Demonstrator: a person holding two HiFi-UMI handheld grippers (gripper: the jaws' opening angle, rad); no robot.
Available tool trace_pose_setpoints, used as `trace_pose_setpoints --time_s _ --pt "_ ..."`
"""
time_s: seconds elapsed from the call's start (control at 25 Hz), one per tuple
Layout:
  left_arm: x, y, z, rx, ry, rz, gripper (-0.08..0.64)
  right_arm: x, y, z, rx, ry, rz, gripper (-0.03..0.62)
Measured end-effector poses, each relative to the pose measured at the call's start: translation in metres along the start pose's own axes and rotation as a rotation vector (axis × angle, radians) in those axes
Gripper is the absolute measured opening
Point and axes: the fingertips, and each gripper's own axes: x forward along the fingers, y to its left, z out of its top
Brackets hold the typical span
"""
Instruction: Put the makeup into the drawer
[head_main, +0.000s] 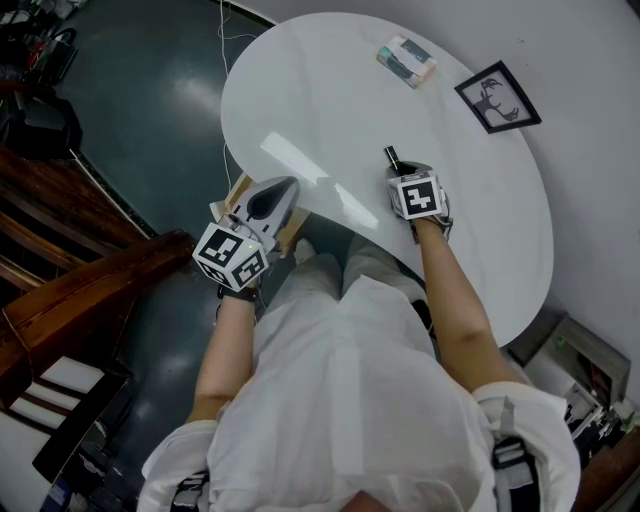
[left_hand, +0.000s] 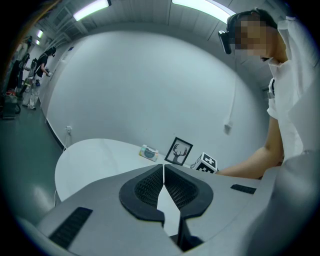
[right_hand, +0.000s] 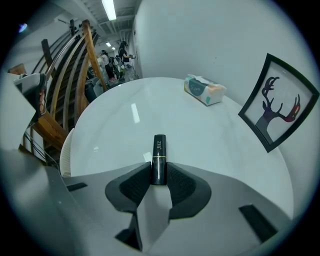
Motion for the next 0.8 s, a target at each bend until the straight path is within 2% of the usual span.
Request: trace_pose_setpoints --time_s 0.32,0.52,0.64,0.8 --pt "-0.007 0.004 0.0 -0.008 -0.012 0.012 0.018 -0.003 -0.002 -0.003 -0.011 0.049 -0.016 0.094" --pt "-0.018 0.007 -0.002 -0.01 -0.022 0.028 0.018 0.001 0.01 -0.012 0.016 0.092 0.047 0.092" --pt "-0.027 0.01 -0.001 -0.012 -0.031 0.044 0.018 0.0 0.001 -0.005 -0.008 0.077 0.002 0.092" --pt "-0.039 0.014 -0.001 -0.015 -0.039 0.064 0.018 0.0 0.0 -0.005 -0.022 0.092 -0.017 0.092"
